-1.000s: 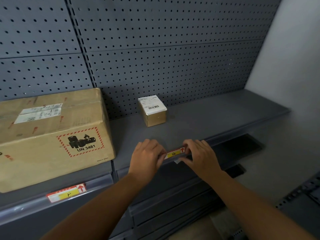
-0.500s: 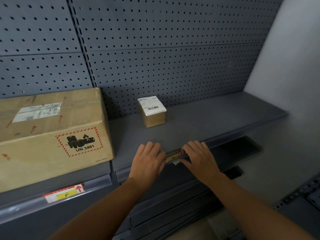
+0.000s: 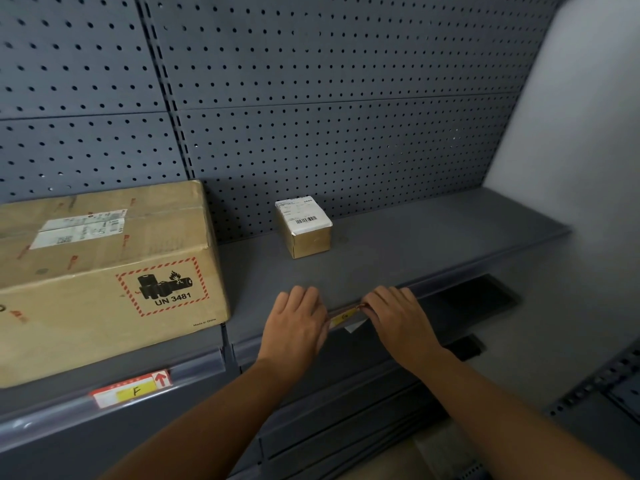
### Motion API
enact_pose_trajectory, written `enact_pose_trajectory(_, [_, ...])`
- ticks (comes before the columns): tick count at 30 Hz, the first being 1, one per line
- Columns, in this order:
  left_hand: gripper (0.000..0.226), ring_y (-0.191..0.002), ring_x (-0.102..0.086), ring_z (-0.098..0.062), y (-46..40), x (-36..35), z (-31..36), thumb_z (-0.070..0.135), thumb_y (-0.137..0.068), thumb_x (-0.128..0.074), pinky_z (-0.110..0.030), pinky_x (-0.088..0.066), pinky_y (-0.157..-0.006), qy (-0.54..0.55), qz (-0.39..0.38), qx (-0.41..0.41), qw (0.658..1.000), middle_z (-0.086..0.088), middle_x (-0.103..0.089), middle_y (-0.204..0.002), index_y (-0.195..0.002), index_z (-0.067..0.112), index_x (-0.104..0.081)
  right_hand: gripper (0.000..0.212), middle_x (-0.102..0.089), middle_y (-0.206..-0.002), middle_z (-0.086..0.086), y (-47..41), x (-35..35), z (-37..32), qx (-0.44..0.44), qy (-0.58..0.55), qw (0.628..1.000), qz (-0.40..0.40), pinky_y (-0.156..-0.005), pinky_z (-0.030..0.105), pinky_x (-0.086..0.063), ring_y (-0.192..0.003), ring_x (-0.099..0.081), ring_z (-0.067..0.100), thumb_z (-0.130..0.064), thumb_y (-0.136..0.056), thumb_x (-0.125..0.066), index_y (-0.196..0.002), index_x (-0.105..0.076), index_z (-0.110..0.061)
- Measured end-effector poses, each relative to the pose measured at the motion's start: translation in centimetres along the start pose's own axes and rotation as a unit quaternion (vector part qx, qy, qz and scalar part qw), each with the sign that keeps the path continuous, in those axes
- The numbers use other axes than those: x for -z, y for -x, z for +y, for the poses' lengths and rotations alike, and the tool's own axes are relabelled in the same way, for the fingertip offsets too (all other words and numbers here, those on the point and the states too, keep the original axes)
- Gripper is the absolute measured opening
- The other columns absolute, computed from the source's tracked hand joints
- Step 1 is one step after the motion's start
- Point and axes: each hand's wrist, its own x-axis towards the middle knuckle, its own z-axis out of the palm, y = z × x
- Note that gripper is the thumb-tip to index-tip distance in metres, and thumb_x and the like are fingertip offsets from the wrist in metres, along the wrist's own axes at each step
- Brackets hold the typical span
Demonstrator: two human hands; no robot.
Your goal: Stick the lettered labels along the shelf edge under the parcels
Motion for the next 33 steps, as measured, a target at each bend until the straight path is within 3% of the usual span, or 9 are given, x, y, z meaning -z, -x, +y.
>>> enact_pose_trajectory(7, [0.023,-0.085,-0.045,-0.021,1.6,2.1,-0.8,0.04,-0.092,-0.054,-0.036,-0.04,-0.072,0.01,-0.014,0.039,0.999,-0.001,-0.051,-0.091,-0.09,0.02,-0.065,0.014,-0.057,-0.083,-0.004,-0.3,1.2,-1.7,-0.071,-0.043,0.997,-0.002,-0.071,0.035,-0.043,-0.074,-0.053,0.017,-0.034,-0.1,-0.053,-0.096,-0.056,-0.021])
enact_pose_trajectory(10, [0.026,-0.085,-0.045,-0.019,3.8,3.6,-2.2,0.043,-0.095,-0.051,-0.036,-0.041,-0.074,0.024,-0.011,0.079,0.997,0.001,-0.051,-0.09,-0.089,0.021,-0.063,0.026,-0.057,-0.092,0.001,-0.2,1.4,-3.0,-0.13,-0.033,0.991,0.013,-0.073,0.037,-0.042,-0.082,-0.052,0.021,-0.041,-0.097,-0.049,-0.104,-0.055,-0.017])
enact_pose_trajectory(13, [0.029,-0.087,-0.048,-0.019,6.6,4.8,-4.3,0.044,-0.097,-0.049,-0.037,-0.043,-0.078,0.015,-0.008,0.139,0.99,0.001,-0.054,-0.092,-0.091,0.02,-0.064,0.038,-0.058,-0.106,0.01,-0.5,1.8,-5.0,-0.124,-0.014,0.992,0.017,-0.081,0.04,-0.042,-0.094,-0.053,0.027,-0.042,-0.096,-0.047,-0.114,-0.056,-0.01])
enact_pose_trajectory(19, [0.026,-0.086,-0.054,-0.022,14.7,7.9,-8.8,0.042,-0.096,-0.053,-0.039,-0.044,-0.077,0.016,0.027,0.225,0.974,0.001,-0.06,-0.089,-0.088,0.021,-0.067,0.04,-0.057,-0.12,0.012,-2.1,3.0,-12.9,-0.035,-0.038,0.999,0.008,-0.093,0.044,-0.043,-0.109,-0.053,0.03,-0.04,-0.098,-0.052,-0.121,-0.057,-0.008])
enact_pose_trajectory(23, [0.02,-0.091,-0.057,-0.02,23.1,11.2,-12.5,0.04,-0.093,-0.058,-0.036,-0.045,-0.082,0.002,0.027,0.289,0.957,0.003,-0.064,-0.093,-0.092,0.023,-0.069,0.039,-0.06,-0.119,0.009,-3.4,2.9,-22.4,0.083,-0.088,0.993,-0.011,-0.094,0.043,-0.045,-0.11,-0.055,0.028,-0.039,-0.098,-0.053,-0.122,-0.059,-0.009])
enact_pose_trajectory(29, [0.029,-0.088,-0.061,-0.023,37.1,16.7,-16.2,0.045,-0.091,-0.05,-0.039,-0.046,-0.08,-0.05,0.018,0.424,0.904,0.004,-0.067,-0.089,-0.09,0.025,-0.072,0.036,-0.061,-0.113,0.006,-4.5,3.6,-38.8,0.214,-0.18,0.96,-0.028,-0.09,0.043,-0.046,-0.104,-0.056,0.027,-0.038,-0.097,-0.053,-0.118,-0.062,-0.01])
enact_pose_trajectory(33, [0.032,-0.094,-0.063,-0.022,45.5,21.1,-17.0,0.049,-0.091,-0.051,-0.038,-0.046,-0.085,-0.095,-0.002,0.52,0.849,0.004,-0.069,-0.095,-0.099,0.025,-0.072,0.039,-0.061,-0.114,0.005,-4.4,4.3,-49.1,0.303,-0.213,0.927,-0.059,-0.089,0.043,-0.047,-0.105,-0.057,0.027,-0.041,-0.097,-0.049,-0.118,-0.061,-0.011])
